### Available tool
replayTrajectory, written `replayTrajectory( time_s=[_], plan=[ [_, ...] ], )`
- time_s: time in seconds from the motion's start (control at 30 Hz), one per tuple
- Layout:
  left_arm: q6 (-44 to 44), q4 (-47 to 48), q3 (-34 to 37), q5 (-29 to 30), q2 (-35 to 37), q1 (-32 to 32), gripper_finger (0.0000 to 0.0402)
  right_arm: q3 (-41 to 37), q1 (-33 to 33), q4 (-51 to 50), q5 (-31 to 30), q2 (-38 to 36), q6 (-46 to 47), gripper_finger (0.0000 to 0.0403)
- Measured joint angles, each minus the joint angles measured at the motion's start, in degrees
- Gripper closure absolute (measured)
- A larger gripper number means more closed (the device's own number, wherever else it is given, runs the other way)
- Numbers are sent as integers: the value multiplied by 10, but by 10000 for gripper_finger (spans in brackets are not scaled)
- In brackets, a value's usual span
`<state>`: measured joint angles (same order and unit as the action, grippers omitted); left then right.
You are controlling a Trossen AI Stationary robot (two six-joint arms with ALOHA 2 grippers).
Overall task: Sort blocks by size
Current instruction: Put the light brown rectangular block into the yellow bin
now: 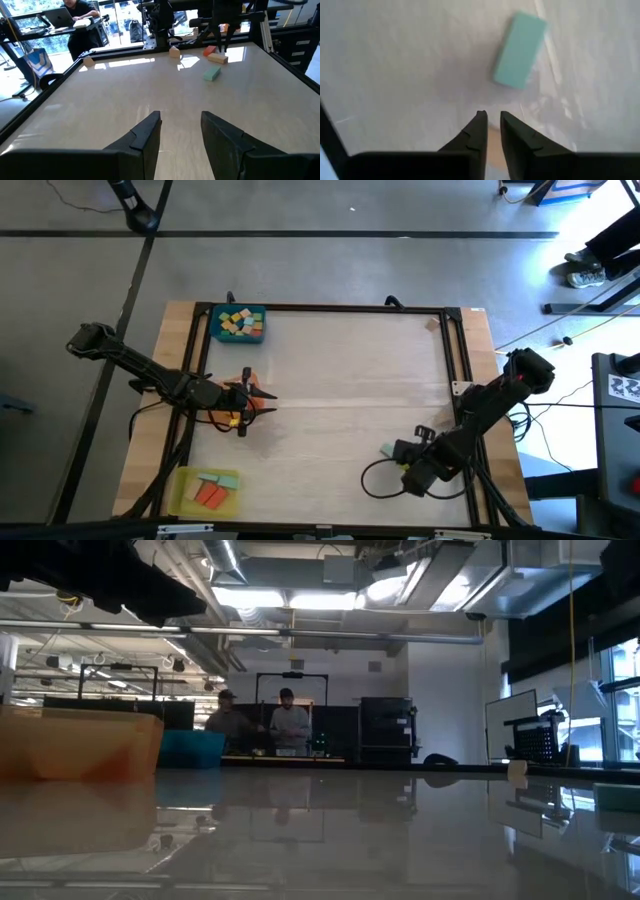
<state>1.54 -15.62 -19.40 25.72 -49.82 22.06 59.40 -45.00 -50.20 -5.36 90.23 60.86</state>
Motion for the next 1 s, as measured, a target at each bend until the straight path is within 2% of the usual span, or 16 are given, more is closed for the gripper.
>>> replayTrajectory(
  time_s=[0.1, 0.2, 0.33, 0.47, 0.6, 0.77, 1.0],
  plan=[
    [2, 0, 0, 0, 0, 0, 272, -10, 0, -7, 4, 1, 33, 325],
    [2, 0, 0, 0, 0, 0, 272, -20, -5, -4, 4, 2, 31, 275],
    [2, 1, 0, 0, 0, 0, 272, -30, -23, -5, 13, 2, -36, 200],
    [2, 4, 0, 0, 0, 0, 272, -39, -51, -8, 33, 2, -94, 150],
    [4, 18, 0, 0, 0, 0, 272, -55, -70, -2, 33, 2, -123, 136],
    [4, 20, 1, 0, 0, 0, 272, -84, -88, 29, 11, 1, -160, 135],
    [7, 21, 2, 0, 0, 0, 272, -122, -87, 76, 19, 6, -167, 136]
  ],
)
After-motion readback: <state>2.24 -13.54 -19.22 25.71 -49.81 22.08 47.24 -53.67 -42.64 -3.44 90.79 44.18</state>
